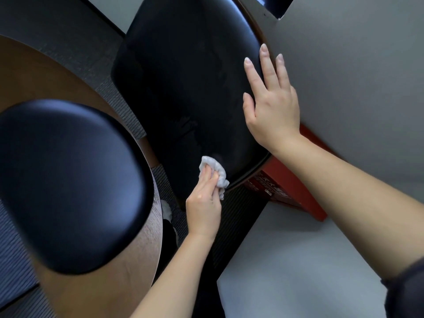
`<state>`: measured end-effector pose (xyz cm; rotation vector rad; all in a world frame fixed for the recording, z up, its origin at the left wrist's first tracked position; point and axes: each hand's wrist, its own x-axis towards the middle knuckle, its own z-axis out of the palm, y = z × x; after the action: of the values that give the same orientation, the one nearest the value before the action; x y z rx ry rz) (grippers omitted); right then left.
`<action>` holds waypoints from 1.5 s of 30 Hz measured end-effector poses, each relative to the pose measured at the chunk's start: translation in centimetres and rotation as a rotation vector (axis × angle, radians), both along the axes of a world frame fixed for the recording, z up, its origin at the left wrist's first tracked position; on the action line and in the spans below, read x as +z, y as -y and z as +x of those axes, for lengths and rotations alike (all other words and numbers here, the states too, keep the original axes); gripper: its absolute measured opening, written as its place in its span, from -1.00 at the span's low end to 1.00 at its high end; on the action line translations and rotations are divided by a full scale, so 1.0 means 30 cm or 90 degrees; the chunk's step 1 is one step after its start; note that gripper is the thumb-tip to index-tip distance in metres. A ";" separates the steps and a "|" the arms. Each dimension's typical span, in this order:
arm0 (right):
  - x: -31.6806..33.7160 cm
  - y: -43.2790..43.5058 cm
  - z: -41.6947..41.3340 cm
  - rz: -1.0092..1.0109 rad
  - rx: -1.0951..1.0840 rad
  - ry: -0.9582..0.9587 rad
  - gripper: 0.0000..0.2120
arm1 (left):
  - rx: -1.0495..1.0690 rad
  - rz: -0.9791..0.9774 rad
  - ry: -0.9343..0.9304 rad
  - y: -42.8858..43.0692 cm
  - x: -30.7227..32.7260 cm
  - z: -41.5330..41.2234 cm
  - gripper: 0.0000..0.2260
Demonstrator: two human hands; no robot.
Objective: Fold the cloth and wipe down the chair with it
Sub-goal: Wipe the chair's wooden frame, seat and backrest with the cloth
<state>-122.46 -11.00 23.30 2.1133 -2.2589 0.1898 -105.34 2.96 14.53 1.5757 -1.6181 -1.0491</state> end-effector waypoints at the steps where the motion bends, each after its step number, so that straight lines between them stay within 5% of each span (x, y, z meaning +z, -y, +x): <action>1: -0.002 -0.001 -0.001 0.000 -0.001 0.002 -0.48 | -0.003 0.005 -0.003 -0.003 -0.004 -0.004 -0.62; 5: -0.004 -0.022 0.009 -0.009 -0.004 0.004 -0.48 | -0.002 0.071 0.015 -0.012 -0.023 0.025 -0.66; 11: -0.007 -0.068 0.016 0.010 0.041 -0.089 -0.47 | 0.015 -0.015 -0.055 0.109 0.062 -0.061 -0.63; 17: 0.001 -0.084 0.039 0.081 0.154 -0.240 -0.43 | 0.087 0.177 0.059 0.084 -0.061 0.073 -0.70; 23: -0.005 -0.013 0.075 0.106 0.193 -0.312 -0.43 | 0.048 0.012 0.001 0.252 -0.005 -0.014 -0.67; 28: 0.000 0.068 0.113 0.139 0.200 -0.357 -0.44 | 0.064 0.163 0.147 0.284 -0.127 0.094 -0.74; 32: -0.004 0.099 0.112 0.130 0.217 -0.352 -0.47 | 0.052 -0.009 0.045 0.389 -0.045 0.035 -0.72; 39: -0.006 0.112 0.126 0.133 0.233 -0.365 -0.47 | -0.038 0.009 0.141 0.412 -0.125 0.096 -0.73; 43: -0.007 0.109 0.124 0.124 0.229 -0.361 -0.48 | -0.010 -0.086 0.088 0.437 -0.066 0.053 -0.71; 45: -0.013 0.110 0.123 0.120 0.236 -0.352 -0.48 | -0.023 -0.038 0.112 0.431 -0.120 0.066 -0.71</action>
<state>-118.76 -14.30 22.90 2.2852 -1.6201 -0.5497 -103.37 -9.98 10.94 1.6434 -1.7832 -0.8929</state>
